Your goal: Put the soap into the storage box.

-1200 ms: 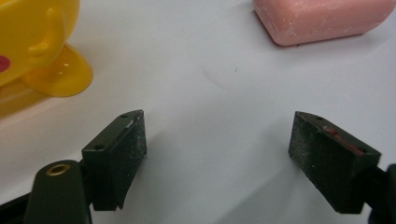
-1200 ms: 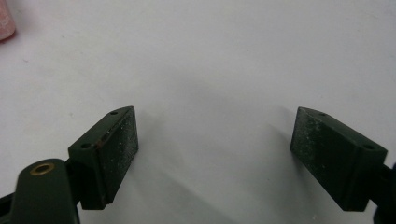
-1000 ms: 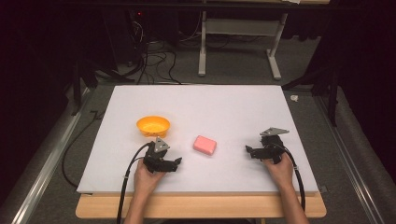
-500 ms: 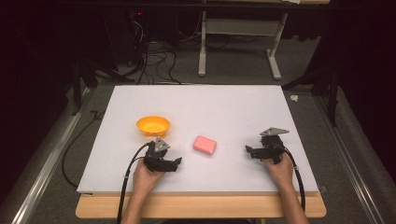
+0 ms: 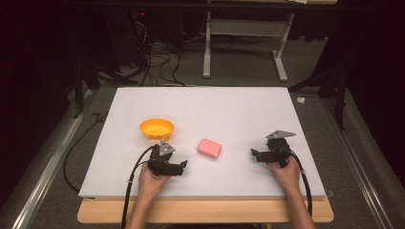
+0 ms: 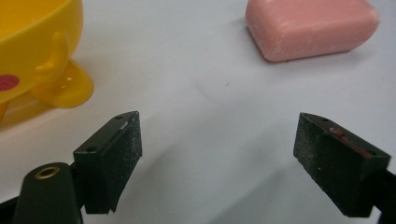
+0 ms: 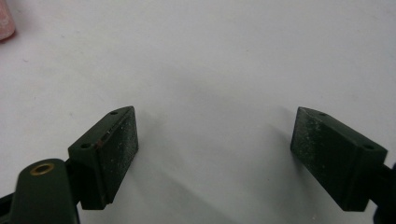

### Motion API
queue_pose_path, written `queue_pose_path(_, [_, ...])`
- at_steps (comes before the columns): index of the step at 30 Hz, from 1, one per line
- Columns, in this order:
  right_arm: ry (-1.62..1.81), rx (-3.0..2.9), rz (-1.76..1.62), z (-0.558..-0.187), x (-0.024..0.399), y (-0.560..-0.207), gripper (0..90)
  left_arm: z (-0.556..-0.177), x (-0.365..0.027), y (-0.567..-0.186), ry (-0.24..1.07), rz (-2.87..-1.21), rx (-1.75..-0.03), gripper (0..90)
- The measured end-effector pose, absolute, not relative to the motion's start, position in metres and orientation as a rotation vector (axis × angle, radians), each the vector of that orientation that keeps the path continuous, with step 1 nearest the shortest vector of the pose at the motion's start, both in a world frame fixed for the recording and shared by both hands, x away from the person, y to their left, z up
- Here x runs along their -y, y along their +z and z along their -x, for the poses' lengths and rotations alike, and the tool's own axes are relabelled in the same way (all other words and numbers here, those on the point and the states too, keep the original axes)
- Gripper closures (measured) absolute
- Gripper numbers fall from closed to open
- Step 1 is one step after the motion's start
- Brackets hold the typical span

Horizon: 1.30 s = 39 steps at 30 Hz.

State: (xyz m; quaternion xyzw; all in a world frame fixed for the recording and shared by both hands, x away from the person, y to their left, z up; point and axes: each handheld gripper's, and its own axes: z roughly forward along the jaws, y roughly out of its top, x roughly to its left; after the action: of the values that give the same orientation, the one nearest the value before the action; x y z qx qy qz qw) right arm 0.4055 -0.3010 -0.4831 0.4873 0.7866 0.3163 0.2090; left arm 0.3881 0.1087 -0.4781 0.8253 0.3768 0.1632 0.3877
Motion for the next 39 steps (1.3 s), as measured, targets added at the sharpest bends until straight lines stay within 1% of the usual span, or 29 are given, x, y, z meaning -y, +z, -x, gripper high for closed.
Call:
queue_pose_path(9, [0.88, -2.188, -1.355, -0.405, 0.301, -0.483, 15.7, -0.381, -0.108, -0.467, 0.403, -2.066, -0.955, 14.4])
queue_pose_path(13, [0.879, -2.189, -1.352, -0.406, 0.301, -0.483, 15.7, -0.377, -0.1, -0.459, 0.41, -2.065, -0.929, 13.8])
queue_pose_path(18, [0.878, -2.19, -1.351, -0.406, 0.301, -0.483, 15.7, -0.376, -0.09, -0.452, 0.414, -2.053, -0.916, 11.0])
queue_pose_path(32, [0.877, -2.189, -1.35, -0.406, 0.301, -0.483, 15.7, -0.383, -0.062, -0.444, 0.395, -2.008, -0.952, 7.2])
queue_pose_path(39, [0.878, -2.19, -1.351, -0.406, 0.301, -0.483, 15.7, -0.388, -0.053, -0.442, 0.404, -2.018, -0.961, 5.5])
